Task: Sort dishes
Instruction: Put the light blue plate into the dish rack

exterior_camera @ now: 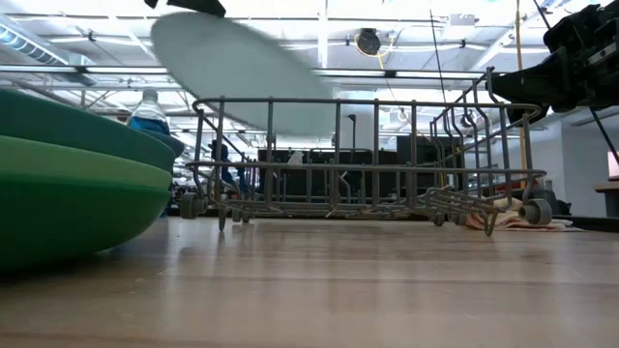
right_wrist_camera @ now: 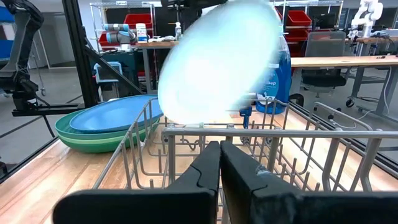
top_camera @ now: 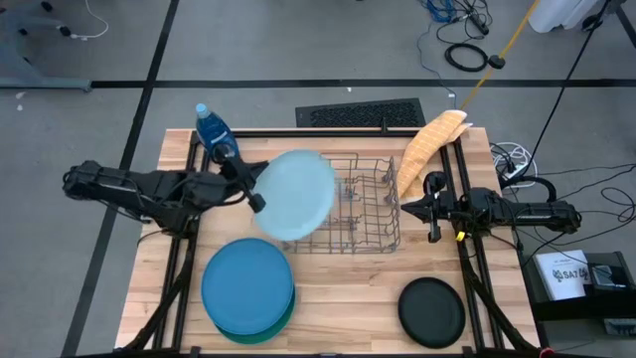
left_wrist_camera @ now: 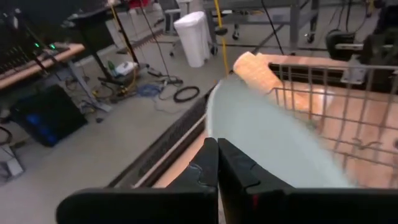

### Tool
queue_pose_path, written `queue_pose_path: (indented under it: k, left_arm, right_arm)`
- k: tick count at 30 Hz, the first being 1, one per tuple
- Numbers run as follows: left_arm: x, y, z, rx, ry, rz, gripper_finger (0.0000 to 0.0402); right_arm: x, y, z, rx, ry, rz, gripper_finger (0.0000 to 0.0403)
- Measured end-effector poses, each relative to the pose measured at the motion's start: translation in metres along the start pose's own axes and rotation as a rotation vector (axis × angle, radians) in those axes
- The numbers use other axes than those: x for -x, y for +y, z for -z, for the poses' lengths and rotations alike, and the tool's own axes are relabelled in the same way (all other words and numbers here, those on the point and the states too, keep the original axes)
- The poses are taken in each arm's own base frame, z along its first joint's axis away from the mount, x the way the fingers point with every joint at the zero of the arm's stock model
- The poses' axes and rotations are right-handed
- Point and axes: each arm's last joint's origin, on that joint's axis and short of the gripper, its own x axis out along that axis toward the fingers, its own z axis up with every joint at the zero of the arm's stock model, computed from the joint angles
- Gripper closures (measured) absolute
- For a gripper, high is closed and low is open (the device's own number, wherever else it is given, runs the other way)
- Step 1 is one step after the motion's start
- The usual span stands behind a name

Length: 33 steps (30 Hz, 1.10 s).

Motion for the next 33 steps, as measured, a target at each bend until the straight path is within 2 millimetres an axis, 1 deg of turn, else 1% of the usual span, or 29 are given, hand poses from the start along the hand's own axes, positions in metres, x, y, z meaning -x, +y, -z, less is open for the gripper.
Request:
queue_pose_path:
  k: [4, 9, 13, 18, 21, 25, 28, 30, 33]
  left_arm:
    - [-0.013, -0.003, -0.001, -0.041, -0.002, -0.013, 0.0401]
    - [-0.032, -0.013, 0.004, -0.065, 0.043, 0.052, 0.0401]
    - [-0.04, -0.021, 0.009, -0.21, 0.073, 0.089, 0.0401]
    - [-0.04, -0.025, 0.013, -0.422, 0.084, 0.147, 0.0395]
    - [-0.036, -0.023, 0.018, -0.514, 0.17, 0.222, 0.0362]
    - [-0.026, -0.019, 0.021, -0.519, 0.306, 0.34, 0.0288]
    - [-0.017, -0.023, 0.026, -0.587, 0.355, 0.43, 0.0242]
    - [-0.014, -0.029, 0.03, -0.631, 0.369, 0.502, 0.0224]
    - [-0.014, -0.041, 0.037, -0.725, 0.398, 0.547, 0.0217]
  right_arm:
    - [0.0, 0.0, 0.0, 0.0, 0.0, 0.0, 0.0394]
    - [0.0, 0.0, 0.0, 0.001, 0.0, 0.0, 0.0394]
    - [0.0, 0.0, 0.0, 0.002, 0.0, 0.0, 0.0394]
    - [0.0, 0.0, 0.0, 0.003, 0.0, 0.0, 0.0394]
    - [0.0, 0.0, 0.0, 0.003, 0.0, 0.0, 0.0394]
    - [0.0, 0.0, 0.0, 0.003, 0.001, 0.0, 0.0394]
    - [0.0, 0.0, 0.0, 0.003, 0.001, 0.0, 0.0394]
    - [0.0, 0.0, 0.0, 0.003, 0.001, 0.0, 0.0394]
    - [0.0, 0.0, 0.0, 0.003, 0.001, 0.0, 0.0394]
